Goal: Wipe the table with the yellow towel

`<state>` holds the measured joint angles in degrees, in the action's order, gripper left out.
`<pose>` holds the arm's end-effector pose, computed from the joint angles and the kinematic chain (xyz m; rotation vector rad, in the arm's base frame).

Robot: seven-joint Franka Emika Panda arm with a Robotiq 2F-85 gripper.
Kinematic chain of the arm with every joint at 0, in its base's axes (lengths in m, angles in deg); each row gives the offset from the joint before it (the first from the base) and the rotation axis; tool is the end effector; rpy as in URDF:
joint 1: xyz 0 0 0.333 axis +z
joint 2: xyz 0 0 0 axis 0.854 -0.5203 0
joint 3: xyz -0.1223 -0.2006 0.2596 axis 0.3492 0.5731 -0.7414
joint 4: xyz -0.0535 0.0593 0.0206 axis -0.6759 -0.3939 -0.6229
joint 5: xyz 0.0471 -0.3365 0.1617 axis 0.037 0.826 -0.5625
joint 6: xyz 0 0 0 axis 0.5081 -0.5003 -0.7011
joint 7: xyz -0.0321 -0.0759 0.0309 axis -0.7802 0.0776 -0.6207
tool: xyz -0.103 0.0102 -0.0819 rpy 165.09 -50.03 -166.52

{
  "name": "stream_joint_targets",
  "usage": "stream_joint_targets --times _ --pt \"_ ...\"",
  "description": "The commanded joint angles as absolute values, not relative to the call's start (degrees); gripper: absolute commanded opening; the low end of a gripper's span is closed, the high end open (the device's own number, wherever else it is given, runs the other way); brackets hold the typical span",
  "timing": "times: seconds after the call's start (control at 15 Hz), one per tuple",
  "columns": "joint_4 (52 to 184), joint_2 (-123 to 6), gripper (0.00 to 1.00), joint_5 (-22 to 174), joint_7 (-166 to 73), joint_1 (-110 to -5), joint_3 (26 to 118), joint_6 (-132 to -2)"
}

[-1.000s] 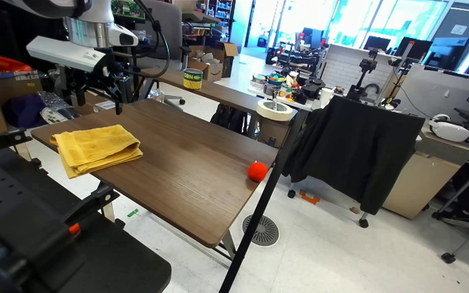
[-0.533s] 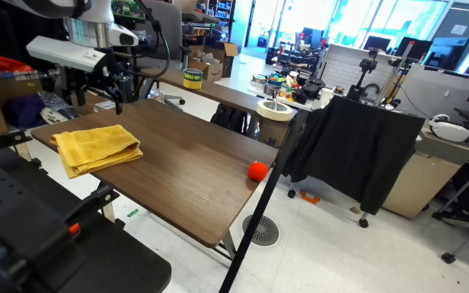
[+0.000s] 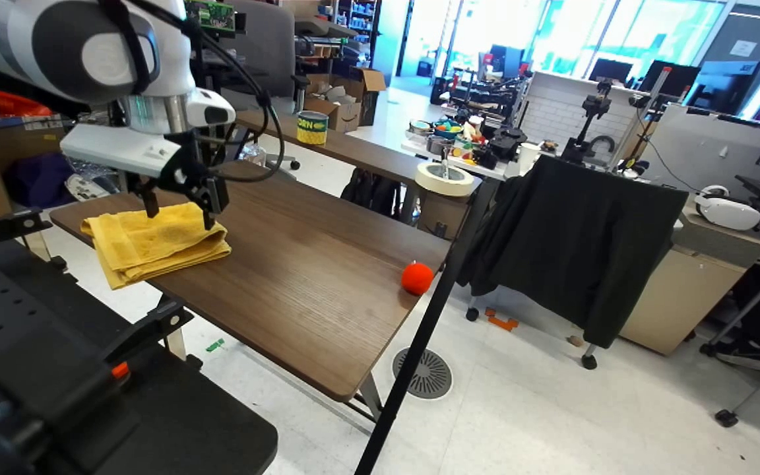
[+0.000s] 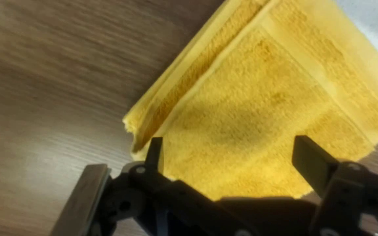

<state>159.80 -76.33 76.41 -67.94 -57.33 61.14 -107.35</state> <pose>0.5144 0.0839 0.1136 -3.0017 -0.7168 -0.1817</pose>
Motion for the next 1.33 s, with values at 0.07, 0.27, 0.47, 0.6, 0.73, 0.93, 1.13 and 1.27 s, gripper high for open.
stream_joint_targets --times 0.07,0.27,0.47,0.6,0.73,0.93,1.13,1.27 --pt "157.6 -83.6 1.0 77.9 -64.4 -55.1 60.4 -112.4" --pt "158.2 -82.2 1.0 77.9 -62.7 -52.1 60.3 -111.7" --pt "158.3 -81.8 1.0 78.7 -61.5 -47.2 63.7 -111.0" --pt "157.9 -82.4 1.0 78.4 -61.8 -49.0 62.0 -111.5" --pt "157.9 -82.4 1.0 78.4 -61.6 -48.2 62.6 -111.5" --pt "158.4 -84.5 1.0 78.3 -61.4 -49.5 65.0 -113.1" --pt "160.4 -85.9 1.0 78.0 -59.8 -49.8 72.3 -115.3" --pt "161.4 -86.7 1.0 77.4 -58.4 -49.2 78.5 -117.3"
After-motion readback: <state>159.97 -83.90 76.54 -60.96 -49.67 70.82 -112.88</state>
